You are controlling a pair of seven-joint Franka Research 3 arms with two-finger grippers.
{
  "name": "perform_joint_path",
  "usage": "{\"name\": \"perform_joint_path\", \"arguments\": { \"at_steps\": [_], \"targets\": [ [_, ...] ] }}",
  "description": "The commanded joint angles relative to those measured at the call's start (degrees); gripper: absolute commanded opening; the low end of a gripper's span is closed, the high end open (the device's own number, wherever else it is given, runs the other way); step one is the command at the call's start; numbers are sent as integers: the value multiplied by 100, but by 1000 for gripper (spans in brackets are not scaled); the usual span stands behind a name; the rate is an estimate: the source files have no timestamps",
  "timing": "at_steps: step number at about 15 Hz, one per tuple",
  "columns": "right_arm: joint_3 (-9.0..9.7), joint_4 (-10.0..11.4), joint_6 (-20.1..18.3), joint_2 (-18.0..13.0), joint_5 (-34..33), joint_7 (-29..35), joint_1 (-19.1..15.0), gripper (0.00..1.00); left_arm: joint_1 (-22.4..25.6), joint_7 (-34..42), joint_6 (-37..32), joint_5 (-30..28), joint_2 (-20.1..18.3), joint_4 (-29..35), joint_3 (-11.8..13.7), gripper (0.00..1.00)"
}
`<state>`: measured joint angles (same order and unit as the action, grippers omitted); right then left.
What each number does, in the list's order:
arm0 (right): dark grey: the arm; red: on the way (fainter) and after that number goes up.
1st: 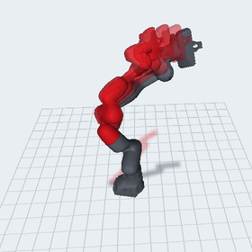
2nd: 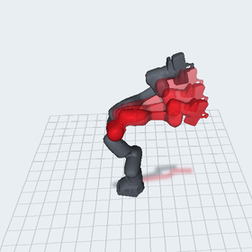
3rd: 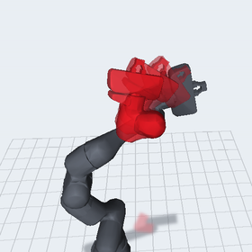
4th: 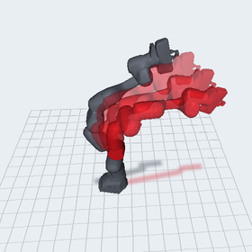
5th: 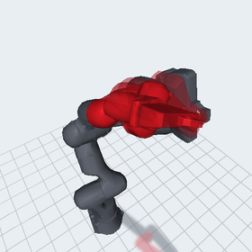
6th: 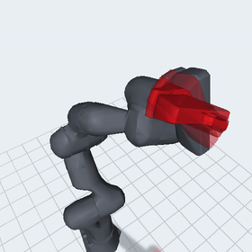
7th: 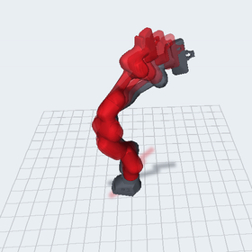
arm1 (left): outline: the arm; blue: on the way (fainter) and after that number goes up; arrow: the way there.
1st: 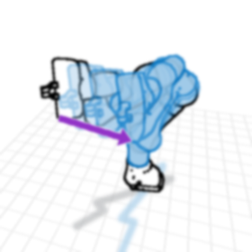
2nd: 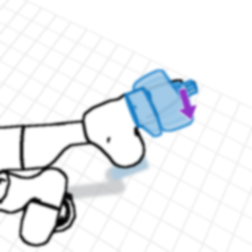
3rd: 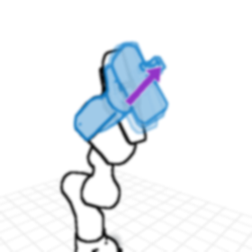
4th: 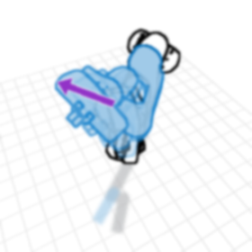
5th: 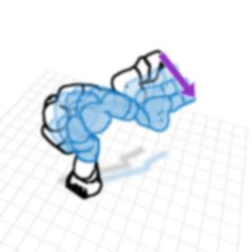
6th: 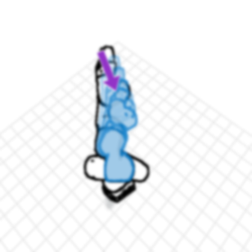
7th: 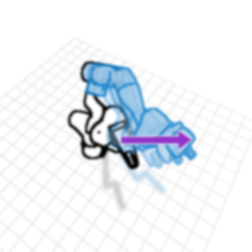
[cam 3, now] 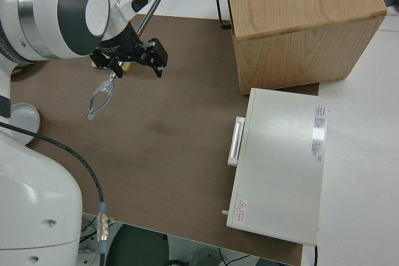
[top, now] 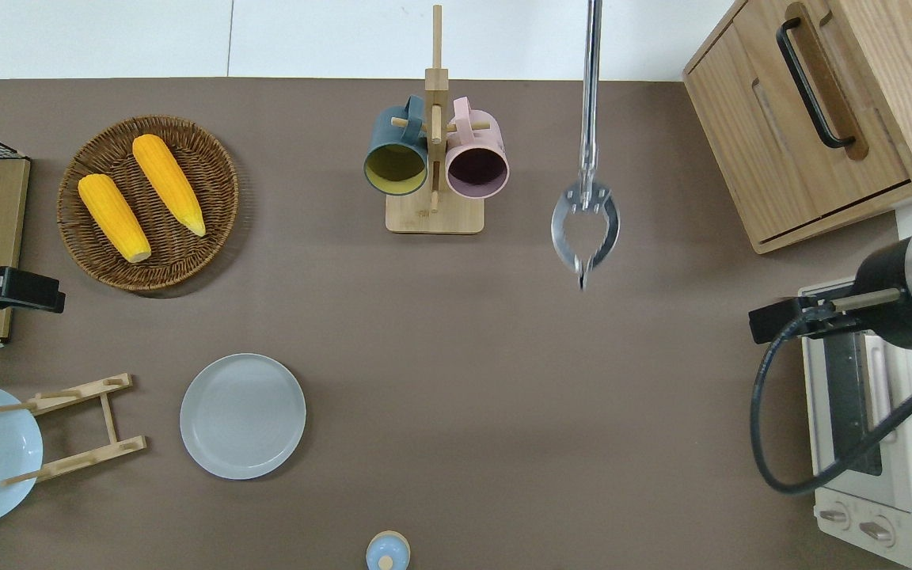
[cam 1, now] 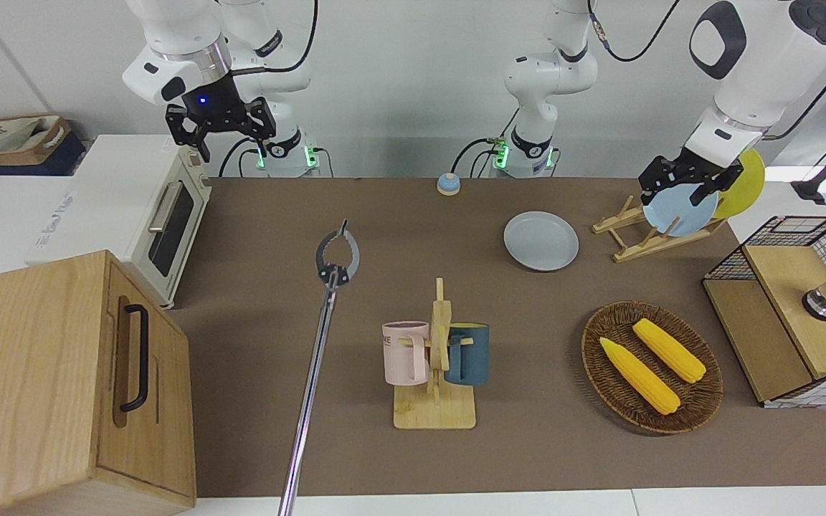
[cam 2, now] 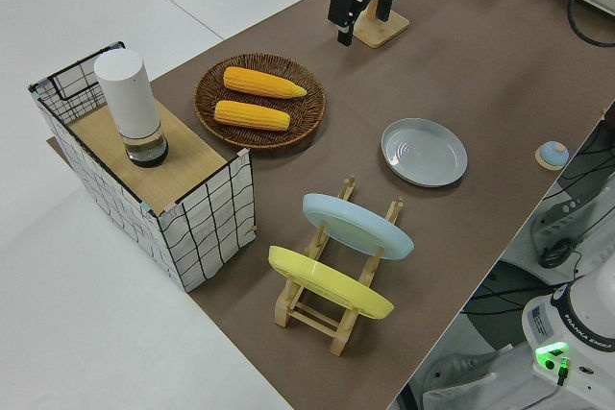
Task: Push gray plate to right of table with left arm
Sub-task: 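Move the left gripper down toward the gray plate's near edge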
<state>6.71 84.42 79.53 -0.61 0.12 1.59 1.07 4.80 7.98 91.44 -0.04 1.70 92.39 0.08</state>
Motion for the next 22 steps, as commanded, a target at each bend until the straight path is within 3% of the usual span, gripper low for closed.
{"name": "perform_joint_path", "arguments": {
  "at_steps": [1, 13, 22],
  "targets": [
    [85, -22, -69, -36, 59, 8, -116, 983, -40, 2, -178, -74, -38, 103, 36, 993],
    [85, -22, -69, -36, 59, 8, -116, 983, -31, -33, -240, -84, -65, 227, 36, 993],
    [85, -22, -78, -36, 59, 8, -116, 983, -40, -33, 110, -215, -91, 753, 36, 995]
  ]
}}
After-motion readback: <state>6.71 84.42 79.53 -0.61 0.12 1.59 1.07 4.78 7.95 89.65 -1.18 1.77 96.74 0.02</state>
